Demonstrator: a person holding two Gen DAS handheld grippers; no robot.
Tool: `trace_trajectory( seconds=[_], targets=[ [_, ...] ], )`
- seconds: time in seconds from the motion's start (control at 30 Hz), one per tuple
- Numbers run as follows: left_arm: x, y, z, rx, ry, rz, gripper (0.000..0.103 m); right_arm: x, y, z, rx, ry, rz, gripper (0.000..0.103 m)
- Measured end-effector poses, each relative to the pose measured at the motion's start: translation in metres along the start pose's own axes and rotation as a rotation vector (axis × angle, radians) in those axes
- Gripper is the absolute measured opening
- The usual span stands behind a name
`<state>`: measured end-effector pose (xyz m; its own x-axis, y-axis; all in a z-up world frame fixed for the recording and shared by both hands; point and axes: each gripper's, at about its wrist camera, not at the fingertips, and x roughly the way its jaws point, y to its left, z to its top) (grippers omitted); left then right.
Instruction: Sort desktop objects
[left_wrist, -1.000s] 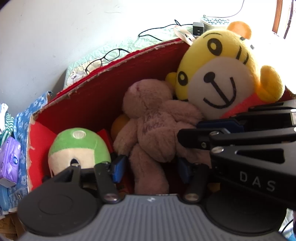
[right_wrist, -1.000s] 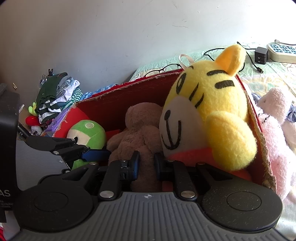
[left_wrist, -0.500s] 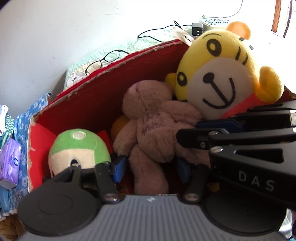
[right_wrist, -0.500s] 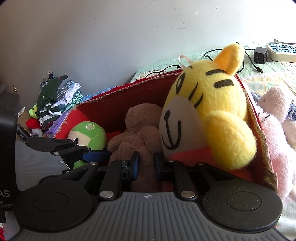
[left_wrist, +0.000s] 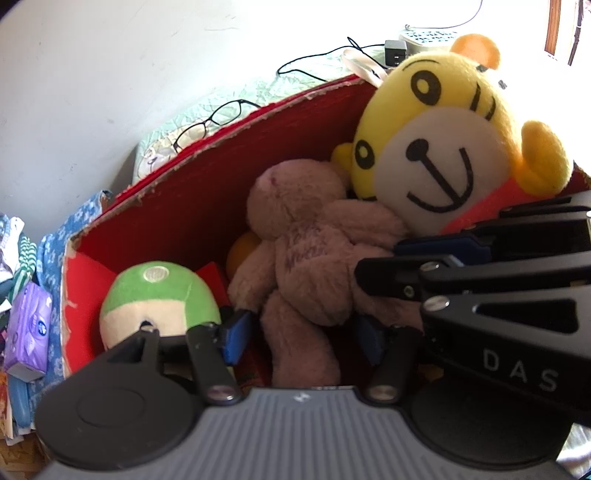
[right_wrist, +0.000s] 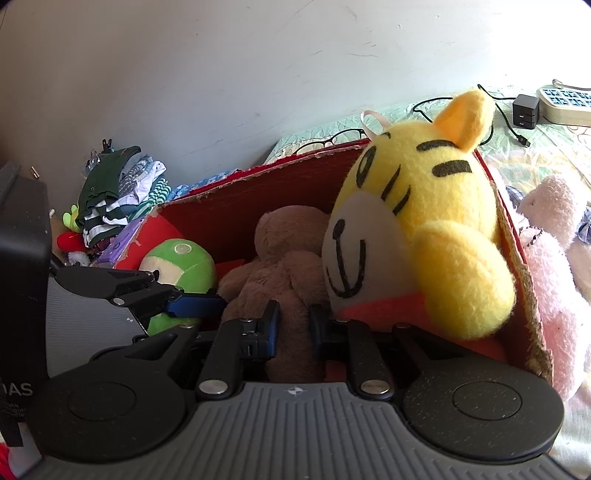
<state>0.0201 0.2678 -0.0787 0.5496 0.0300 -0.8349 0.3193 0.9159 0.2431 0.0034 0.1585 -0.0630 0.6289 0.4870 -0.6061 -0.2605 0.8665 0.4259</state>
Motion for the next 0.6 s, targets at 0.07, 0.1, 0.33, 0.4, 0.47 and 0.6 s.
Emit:
trace_trajectory(
  seconds=[0.07, 0.1, 0.33, 0.4, 0.47, 0.6],
  targets=[
    [-0.0023, -0.0009, -0.0031, 0.0, -0.003, 0.008, 0.064, -0.0003, -0.0009, -0.0002, -0.003, -0.001, 0.006, 0.018],
    [-0.0028, -0.0009, -0.0034, 0.0, -0.009, 0.011, 0.064, -0.0006, -0.0015, -0.0005, -0.005, -0.003, 0.01, 0.018],
    [-0.0047, 0.0065, -0.0065, -0.001, -0.018, 0.017, 0.064, -0.002, 0.0003, -0.0001, -0.009, 0.019, 0.0, 0.018],
    [-0.0047, 0.0076, -0.0061, -0.002, -0.011, 0.015, 0.064, -0.0025, 0.0013, 0.0028, -0.017, 0.044, -0.01, 0.017],
    [-0.0059, 0.0004, -0.0075, -0.001, -0.012, 0.013, 0.064, -0.0037, 0.0019, 0.0024, -0.014, 0.041, -0.016, 0.017],
    [-0.0105, -0.0007, -0.0101, -0.012, -0.037, 0.012, 0.064, -0.0078, 0.0036, -0.0011, -0.002, -0.004, -0.018, 0.017]
  ],
)
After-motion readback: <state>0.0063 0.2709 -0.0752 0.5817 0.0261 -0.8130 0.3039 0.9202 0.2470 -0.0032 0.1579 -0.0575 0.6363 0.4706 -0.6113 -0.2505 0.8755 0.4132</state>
